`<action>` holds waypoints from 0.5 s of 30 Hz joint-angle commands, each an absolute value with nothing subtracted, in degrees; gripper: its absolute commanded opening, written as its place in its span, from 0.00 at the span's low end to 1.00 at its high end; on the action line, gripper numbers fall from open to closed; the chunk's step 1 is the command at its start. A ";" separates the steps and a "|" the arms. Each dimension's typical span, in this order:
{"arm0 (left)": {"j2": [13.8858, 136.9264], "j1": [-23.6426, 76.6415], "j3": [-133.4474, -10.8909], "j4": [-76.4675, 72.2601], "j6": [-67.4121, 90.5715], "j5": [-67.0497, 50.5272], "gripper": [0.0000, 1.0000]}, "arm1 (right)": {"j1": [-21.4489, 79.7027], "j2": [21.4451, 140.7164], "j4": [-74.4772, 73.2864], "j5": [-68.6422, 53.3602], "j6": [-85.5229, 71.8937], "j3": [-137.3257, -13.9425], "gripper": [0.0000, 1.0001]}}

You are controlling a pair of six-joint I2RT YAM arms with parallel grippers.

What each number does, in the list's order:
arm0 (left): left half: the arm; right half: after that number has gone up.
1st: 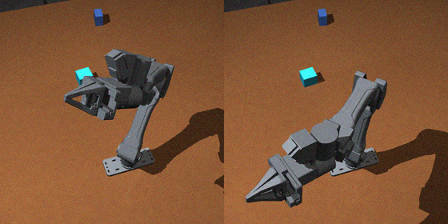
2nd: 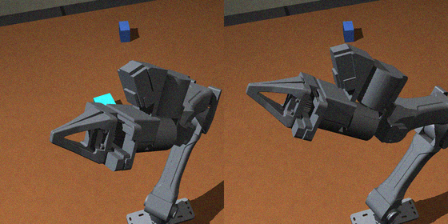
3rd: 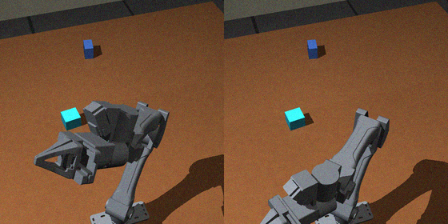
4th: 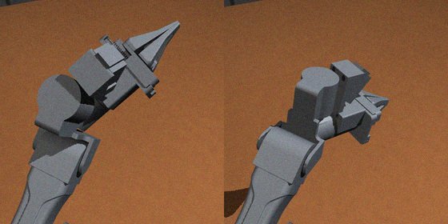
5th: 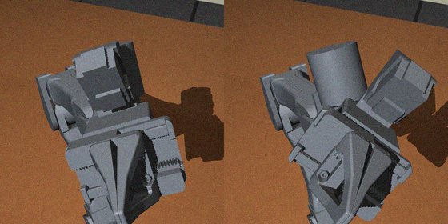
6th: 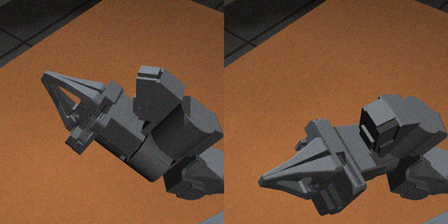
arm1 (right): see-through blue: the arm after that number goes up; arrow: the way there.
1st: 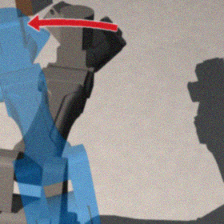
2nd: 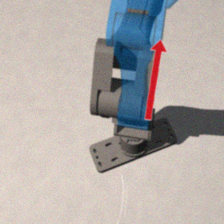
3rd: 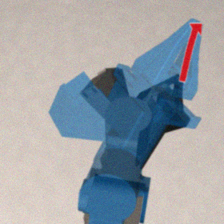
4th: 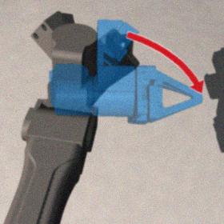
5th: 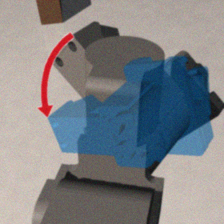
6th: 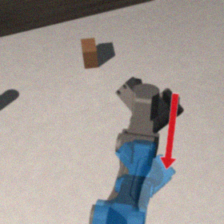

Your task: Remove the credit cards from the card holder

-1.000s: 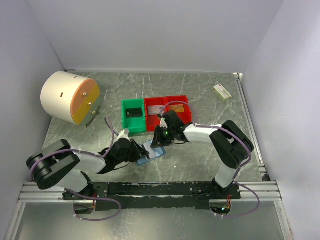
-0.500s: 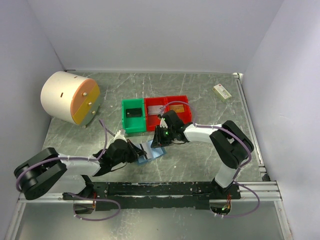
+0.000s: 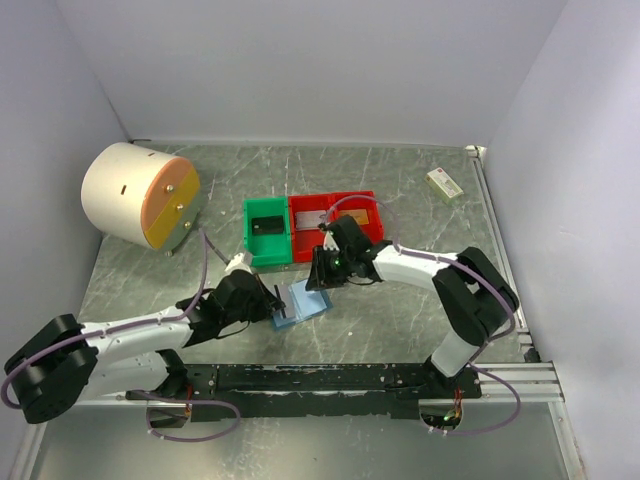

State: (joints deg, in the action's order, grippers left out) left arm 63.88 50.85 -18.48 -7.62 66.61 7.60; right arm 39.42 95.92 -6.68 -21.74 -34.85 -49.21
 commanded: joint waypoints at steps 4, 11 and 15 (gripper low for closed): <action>56.73 51.13 -19.87 0.62 62.69 8.50 0.07 | 38.90 91.93 -14.06 -9.72 -30.21 -53.24 0.36; 50.71 51.07 -19.55 3.69 61.33 8.14 0.07 | 38.62 94.78 -14.43 -12.91 -30.37 -51.81 0.41; 49.26 51.13 -19.01 2.88 60.90 7.95 0.07 | 38.68 95.24 -11.95 -18.07 -31.96 -48.10 0.41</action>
State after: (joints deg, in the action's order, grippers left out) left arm 50.81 50.85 -19.03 2.24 62.57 7.64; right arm 38.72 94.21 -12.95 -13.34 -30.96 -51.33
